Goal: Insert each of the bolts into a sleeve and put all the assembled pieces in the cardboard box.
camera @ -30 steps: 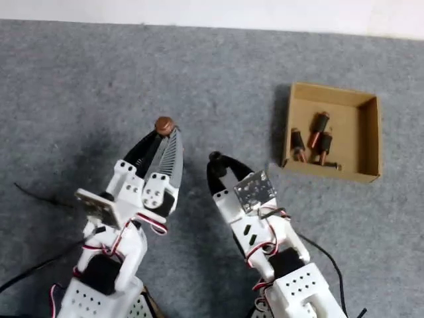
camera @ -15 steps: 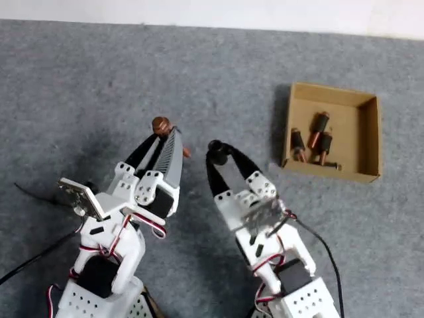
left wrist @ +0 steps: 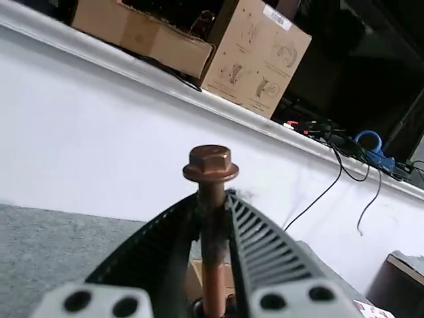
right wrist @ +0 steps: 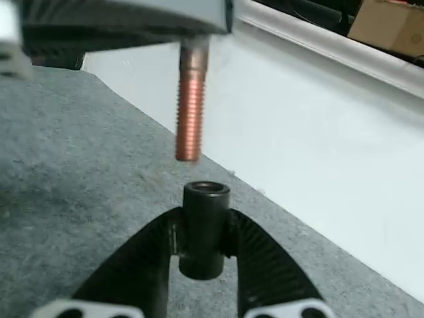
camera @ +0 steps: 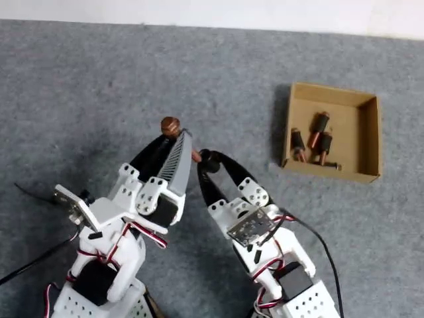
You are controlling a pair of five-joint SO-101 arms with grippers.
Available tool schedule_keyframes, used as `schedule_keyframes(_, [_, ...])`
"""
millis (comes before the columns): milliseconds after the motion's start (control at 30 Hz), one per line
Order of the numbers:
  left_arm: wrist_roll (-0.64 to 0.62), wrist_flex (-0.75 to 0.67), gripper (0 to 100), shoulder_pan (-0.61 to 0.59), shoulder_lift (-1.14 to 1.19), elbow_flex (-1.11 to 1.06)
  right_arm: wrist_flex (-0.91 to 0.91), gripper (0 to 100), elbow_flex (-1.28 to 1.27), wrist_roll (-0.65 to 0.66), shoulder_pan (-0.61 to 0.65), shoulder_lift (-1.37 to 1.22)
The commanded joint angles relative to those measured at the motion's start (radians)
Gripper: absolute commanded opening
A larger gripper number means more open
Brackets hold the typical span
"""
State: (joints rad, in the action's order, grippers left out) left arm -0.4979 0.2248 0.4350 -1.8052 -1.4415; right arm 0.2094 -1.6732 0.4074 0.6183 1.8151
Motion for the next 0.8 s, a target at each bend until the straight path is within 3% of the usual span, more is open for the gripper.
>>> schedule_keyframes(0, [-0.003, -0.023, 1, 0.016, -0.004, 0.056, 0.005, 0.5, -0.137, 0.009, 0.010, 0.019])
schedule_keyframes(300, [-0.005, -0.035, 1, 0.016, -0.004, -0.047, 0.007, 0.5, -0.137, 0.012, 0.010, 0.019])
schedule_keyframes(567, [-0.002, -0.213, 1, 0.016, -0.004, -0.168, 0.008, 0.5, -0.137, 0.012, 0.012, 0.019])
schedule_keyframes(767, [-0.005, -0.229, 1, 0.016, -0.004, -0.196, 0.008, 0.5, -0.137, 0.012, 0.012, 0.019])
